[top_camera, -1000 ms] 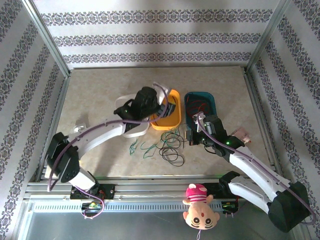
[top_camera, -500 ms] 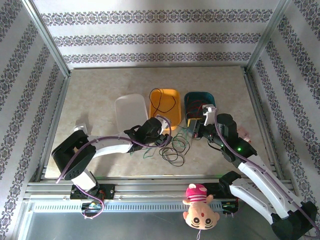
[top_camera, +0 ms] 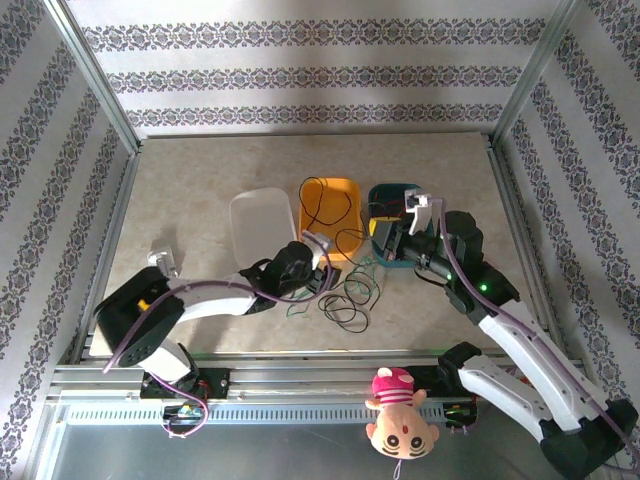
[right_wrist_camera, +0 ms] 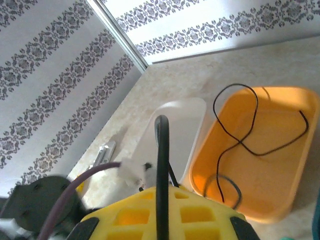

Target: Untangle the cables

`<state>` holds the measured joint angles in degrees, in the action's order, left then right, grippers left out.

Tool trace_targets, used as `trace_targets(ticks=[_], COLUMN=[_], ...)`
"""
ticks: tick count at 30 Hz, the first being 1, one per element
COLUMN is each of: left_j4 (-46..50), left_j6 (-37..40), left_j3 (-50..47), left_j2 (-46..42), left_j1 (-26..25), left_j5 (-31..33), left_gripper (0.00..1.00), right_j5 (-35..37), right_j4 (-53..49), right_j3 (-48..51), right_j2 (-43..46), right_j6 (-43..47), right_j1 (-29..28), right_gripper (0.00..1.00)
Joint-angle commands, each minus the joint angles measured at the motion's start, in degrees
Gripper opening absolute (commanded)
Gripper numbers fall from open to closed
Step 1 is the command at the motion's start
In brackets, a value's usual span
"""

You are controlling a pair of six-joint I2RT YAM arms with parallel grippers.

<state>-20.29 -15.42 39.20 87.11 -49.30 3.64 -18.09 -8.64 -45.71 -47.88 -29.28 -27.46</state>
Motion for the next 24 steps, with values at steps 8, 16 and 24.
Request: trace_targets(ticks=[8, 16, 24], left_j4=[3.94, 12.92, 13.5], left_j6=[-2.66, -1.84, -0.88], left_j3=[-3.12, -3.61, -2.31], left_j2=[-21.8, -24.29, -17.84], left_j1=[-0.8, -0.89, -1.67], left_j5=[26.18, 20.14, 7.02], left_gripper=[0.67, 0.66, 0.66], right_j5=[0.82, -2.51, 5.02], right_j4=[5.63, -0.3, -5.94], right_j3=[-13.3, -19.92, -15.51], right_j2=[-21.64, -40.85, -36.89], right_j6=[2.44, -3.32, -2.32], right_j1=[2.08, 3.48, 2.77], right_gripper=[0.0, 0.3, 0.53])
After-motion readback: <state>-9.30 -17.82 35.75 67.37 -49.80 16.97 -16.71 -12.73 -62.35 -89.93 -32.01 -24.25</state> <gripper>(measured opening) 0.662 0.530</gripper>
